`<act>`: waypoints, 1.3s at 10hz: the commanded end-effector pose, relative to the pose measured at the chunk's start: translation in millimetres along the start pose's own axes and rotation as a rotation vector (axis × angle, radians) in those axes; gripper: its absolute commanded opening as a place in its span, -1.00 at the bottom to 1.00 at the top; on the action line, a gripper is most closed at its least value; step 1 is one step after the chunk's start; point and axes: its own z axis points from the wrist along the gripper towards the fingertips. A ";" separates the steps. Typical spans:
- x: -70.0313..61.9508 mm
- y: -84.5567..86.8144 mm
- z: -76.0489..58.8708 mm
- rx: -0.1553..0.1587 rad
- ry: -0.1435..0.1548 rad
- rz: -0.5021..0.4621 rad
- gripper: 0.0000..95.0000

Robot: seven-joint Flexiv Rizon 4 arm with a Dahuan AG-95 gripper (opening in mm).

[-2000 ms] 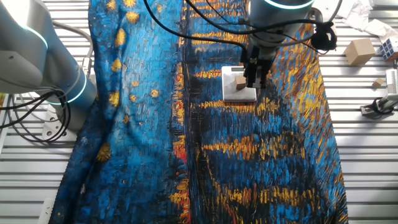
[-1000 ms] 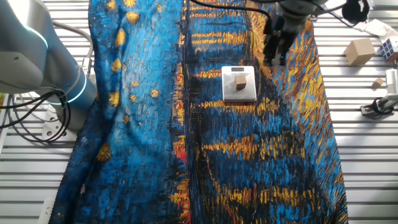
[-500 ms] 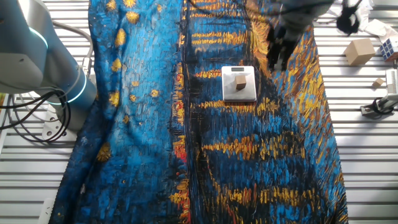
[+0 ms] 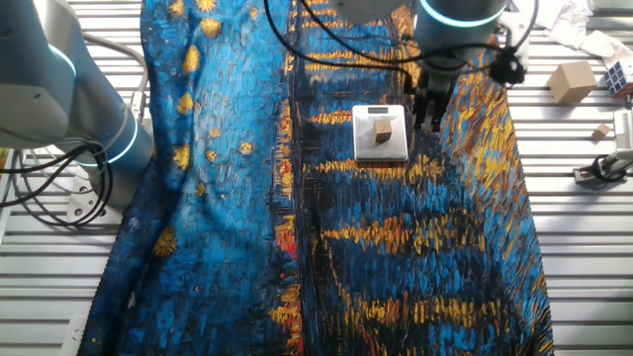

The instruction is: Remove the object from the scale

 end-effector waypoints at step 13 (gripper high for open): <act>-3.6 7.8 -0.5 0.075 0.073 -0.095 -1.00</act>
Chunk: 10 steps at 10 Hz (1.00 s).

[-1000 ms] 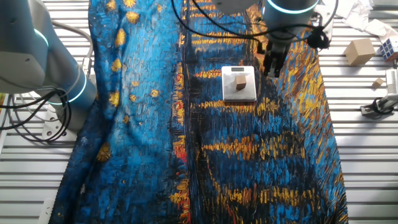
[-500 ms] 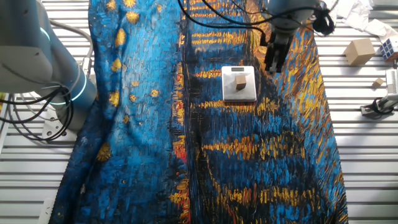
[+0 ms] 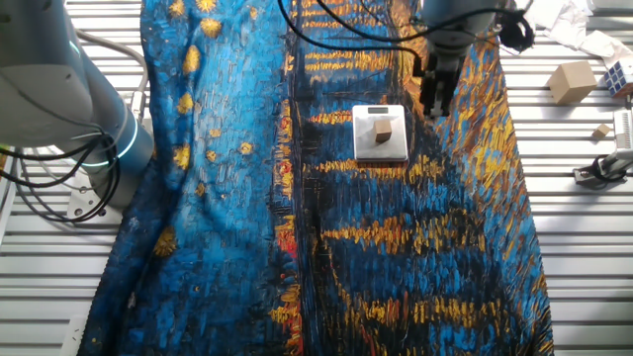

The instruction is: Remove the object from the scale

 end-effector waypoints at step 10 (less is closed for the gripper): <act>-1.5 2.8 -0.7 0.021 0.111 -0.037 -1.00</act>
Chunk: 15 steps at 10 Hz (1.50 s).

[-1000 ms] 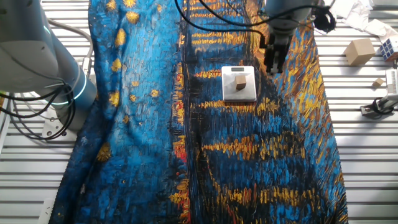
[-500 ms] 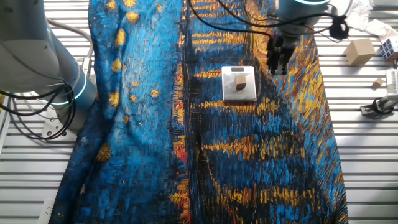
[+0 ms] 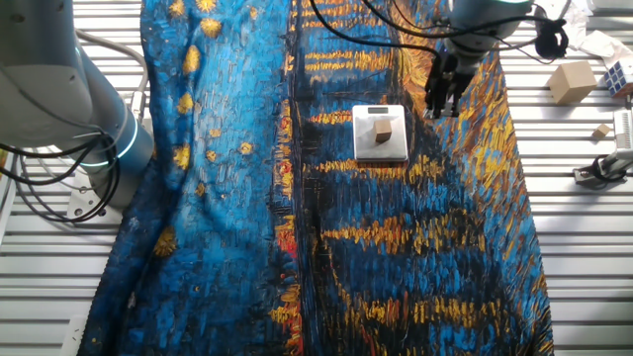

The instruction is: Remove the object from the scale

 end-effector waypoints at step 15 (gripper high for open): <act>0.9 0.3 -0.3 -0.103 0.024 0.017 -1.00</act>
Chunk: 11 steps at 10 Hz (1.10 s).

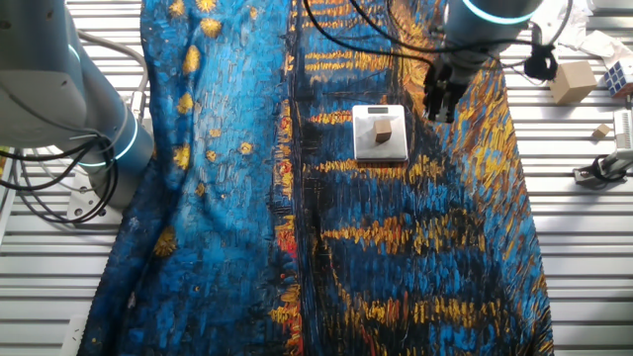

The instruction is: Remove the object from the scale

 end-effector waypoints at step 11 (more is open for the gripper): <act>-1.5 1.6 0.7 0.041 0.060 -0.074 -1.00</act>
